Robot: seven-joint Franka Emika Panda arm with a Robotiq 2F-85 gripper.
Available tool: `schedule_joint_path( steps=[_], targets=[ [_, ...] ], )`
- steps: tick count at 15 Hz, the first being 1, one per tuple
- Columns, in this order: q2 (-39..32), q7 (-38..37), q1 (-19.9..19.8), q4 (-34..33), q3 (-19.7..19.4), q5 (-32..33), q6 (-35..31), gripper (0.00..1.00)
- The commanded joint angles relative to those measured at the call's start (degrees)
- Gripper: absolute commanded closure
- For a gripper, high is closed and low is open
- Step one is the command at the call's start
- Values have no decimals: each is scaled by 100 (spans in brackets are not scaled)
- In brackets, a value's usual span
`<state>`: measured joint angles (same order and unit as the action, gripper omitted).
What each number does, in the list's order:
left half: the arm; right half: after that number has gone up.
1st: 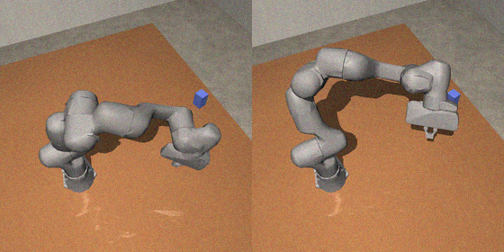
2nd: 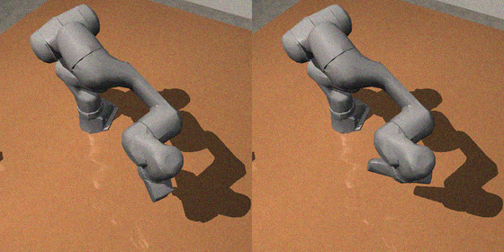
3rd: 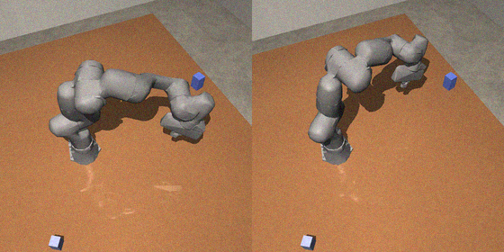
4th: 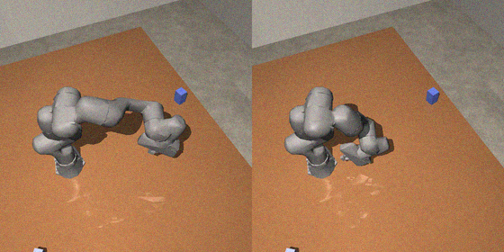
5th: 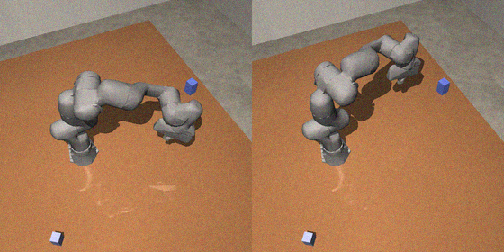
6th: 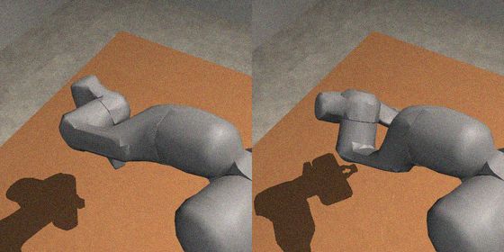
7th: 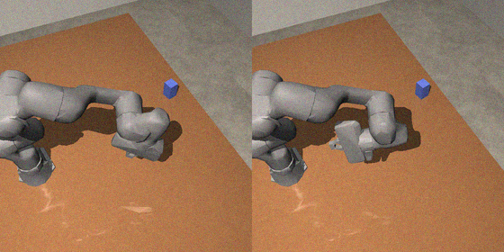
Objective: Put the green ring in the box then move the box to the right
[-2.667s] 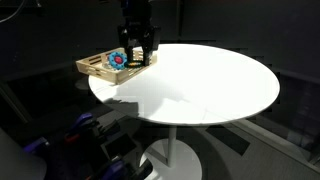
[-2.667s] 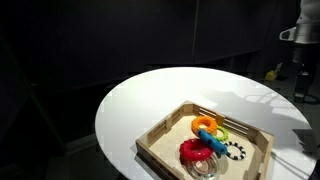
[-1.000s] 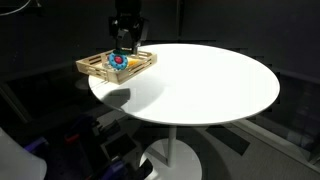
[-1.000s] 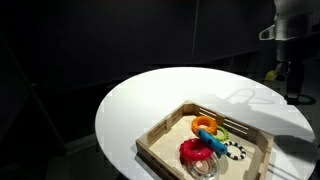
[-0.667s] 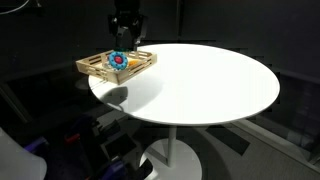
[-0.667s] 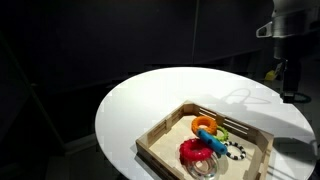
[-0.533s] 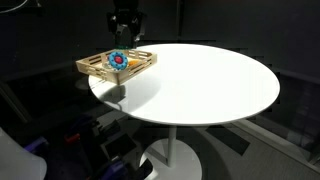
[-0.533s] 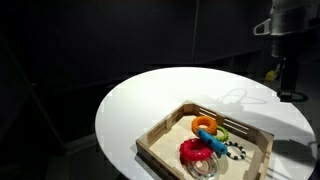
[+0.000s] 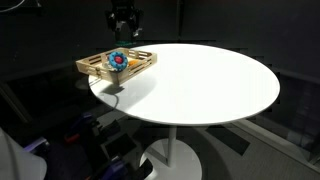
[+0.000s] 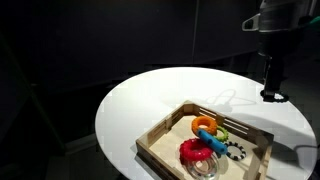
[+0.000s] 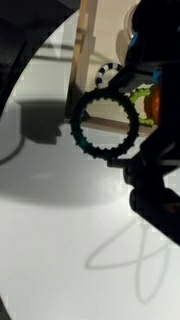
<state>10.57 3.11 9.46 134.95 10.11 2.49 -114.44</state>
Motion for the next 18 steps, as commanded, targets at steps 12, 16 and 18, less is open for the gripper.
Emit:
schedule_joint_path(
  steps=[12, 16, 18],
  targets=[
    [-1565, -338, 409, -865, 334, 230, -721, 58],
    [-1806, -327, 482, -981, 336, 233, -714, 58],
    [-1905, -332, 514, -1039, 336, 258, -647, 30]
  ],
)
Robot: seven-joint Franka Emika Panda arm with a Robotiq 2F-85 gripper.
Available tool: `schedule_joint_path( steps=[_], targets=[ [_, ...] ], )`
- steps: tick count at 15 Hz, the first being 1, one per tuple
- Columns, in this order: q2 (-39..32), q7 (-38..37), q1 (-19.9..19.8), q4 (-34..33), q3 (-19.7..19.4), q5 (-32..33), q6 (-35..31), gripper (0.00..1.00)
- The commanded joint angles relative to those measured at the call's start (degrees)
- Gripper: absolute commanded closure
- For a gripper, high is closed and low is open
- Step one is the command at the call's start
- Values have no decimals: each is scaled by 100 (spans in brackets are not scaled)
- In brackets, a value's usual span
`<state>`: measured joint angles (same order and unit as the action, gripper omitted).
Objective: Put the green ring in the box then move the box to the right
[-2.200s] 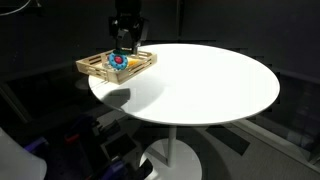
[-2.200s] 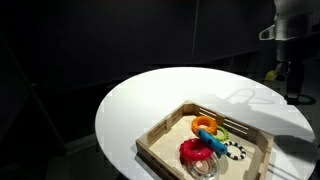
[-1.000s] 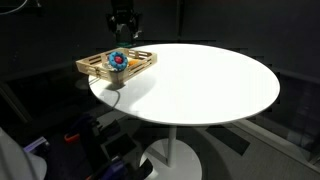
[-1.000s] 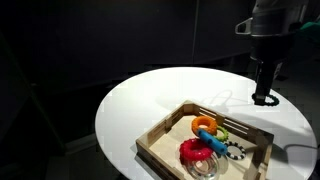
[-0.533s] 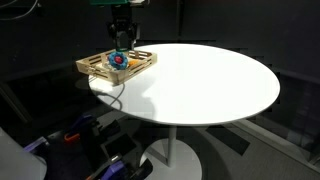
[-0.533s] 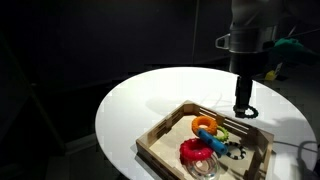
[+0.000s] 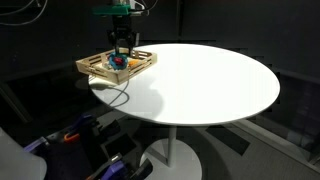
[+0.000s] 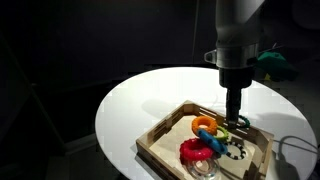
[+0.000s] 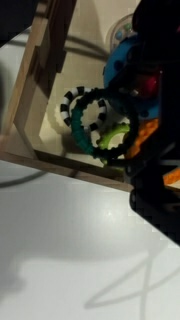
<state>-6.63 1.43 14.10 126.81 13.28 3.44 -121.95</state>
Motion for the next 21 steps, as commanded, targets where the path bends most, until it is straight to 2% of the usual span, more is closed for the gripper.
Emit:
schedule_joint_path(
  steps=[1, 2, 5, 21],
  targets=[
    [-221, -158, 59, -249, 17, 164, 125, 6],
    [-251, -157, 66, -274, 13, 175, 149, 7],
    [-307, -171, 79, -327, -2, 213, 202, 0],
    [-266, -659, -65, -128, -289, 434, 270, 0]
  ],
)
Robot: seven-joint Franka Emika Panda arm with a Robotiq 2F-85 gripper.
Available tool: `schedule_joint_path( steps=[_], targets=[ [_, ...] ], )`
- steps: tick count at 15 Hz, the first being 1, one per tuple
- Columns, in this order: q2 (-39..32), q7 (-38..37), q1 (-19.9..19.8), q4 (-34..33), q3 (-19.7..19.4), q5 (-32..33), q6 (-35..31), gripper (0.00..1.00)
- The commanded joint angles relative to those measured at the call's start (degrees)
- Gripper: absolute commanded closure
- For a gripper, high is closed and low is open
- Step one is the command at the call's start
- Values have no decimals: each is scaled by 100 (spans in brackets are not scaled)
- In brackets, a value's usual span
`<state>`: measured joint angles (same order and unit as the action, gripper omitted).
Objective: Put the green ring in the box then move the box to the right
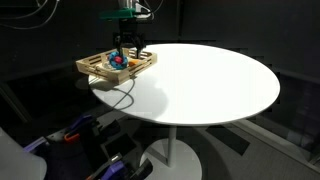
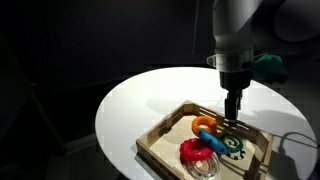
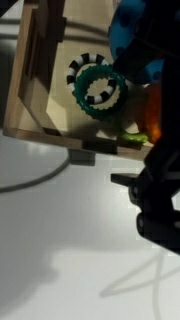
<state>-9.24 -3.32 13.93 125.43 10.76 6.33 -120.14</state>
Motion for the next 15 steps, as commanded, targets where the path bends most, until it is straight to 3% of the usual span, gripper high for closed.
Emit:
schedule_joint_path(
  steps=[1, 7, 8, 12, 15],
  targets=[
    [-17, -183, -62, 22, -55, 143, 85, 0],
    [-107, -175, -112, 83, -152, 148, 77, 1],
    [-120, -178, -111, 84, -166, 152, 79, 15],
    [-135, -177, -103, 74, -190, 148, 81, 50],
    [-114, -175, -99, 79, -186, 146, 73, 70]
  ],
)
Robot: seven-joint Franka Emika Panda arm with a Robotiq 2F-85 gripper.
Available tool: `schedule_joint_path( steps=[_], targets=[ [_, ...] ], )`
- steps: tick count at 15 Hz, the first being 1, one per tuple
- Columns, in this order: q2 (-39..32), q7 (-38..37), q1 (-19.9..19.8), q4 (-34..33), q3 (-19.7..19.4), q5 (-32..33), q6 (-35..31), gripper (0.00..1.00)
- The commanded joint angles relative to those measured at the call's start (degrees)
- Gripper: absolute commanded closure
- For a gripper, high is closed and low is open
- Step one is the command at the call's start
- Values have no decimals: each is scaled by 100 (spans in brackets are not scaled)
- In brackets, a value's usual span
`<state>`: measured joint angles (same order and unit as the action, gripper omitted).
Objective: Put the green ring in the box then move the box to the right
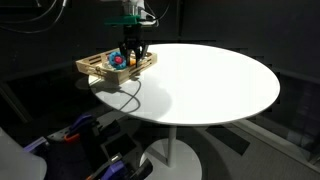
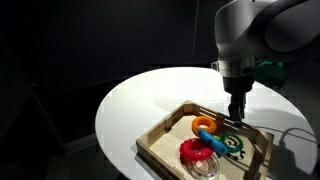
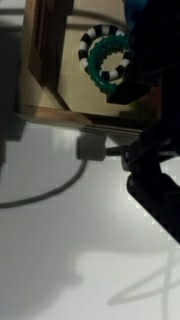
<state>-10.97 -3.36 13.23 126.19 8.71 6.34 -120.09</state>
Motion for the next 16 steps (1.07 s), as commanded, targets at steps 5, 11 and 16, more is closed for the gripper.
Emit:
schedule_joint_path(
  steps=[5, 11, 16],
  targets=[
    [81, -173, -33, 45, 21, 127, 41, 74],
    [119, -272, -57, 116, -10, 118, 6, 97],
    [207, -269, -103, 209, -40, 103, 1, 94]
  ],
)
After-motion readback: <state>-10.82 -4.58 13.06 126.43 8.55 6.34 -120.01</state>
